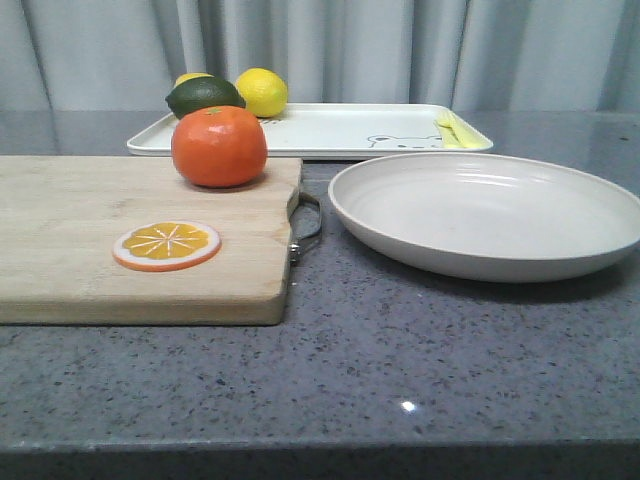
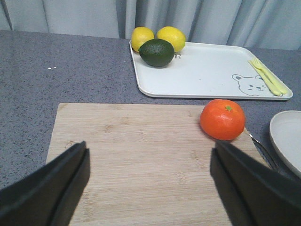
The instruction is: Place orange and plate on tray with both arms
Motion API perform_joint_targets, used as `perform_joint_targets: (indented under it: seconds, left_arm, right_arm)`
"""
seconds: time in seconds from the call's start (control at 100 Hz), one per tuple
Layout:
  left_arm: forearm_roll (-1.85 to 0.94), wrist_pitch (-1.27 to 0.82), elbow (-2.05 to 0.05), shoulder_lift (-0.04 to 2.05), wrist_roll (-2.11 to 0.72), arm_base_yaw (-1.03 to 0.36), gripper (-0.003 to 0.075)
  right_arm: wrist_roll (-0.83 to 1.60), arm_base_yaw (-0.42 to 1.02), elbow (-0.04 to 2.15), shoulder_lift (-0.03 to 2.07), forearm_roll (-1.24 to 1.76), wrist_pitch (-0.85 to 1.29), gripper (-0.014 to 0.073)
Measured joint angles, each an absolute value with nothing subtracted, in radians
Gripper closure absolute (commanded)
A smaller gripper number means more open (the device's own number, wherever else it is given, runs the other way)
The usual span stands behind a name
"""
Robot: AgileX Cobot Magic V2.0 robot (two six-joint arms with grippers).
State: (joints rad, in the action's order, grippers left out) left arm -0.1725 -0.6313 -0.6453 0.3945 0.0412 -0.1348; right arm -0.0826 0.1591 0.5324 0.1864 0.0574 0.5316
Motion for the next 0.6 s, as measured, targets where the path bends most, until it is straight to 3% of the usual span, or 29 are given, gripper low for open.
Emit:
perform_joint_targets:
  seconds: [0.32,0.6]
  left_arm:
    - [-0.194,-0.631,-0.645,0.394,-0.022,-0.135,0.0125]
    - [-0.490,-0.574,-0.652,0.451,-0.414,-0.137,0.0125]
  right_arm:
    - [-0.083,0.159,0.532,0.186,0.057,0.532,0.0020]
    - [-0.083,0.159,0.532,0.186,0.057,0.532,0.0020]
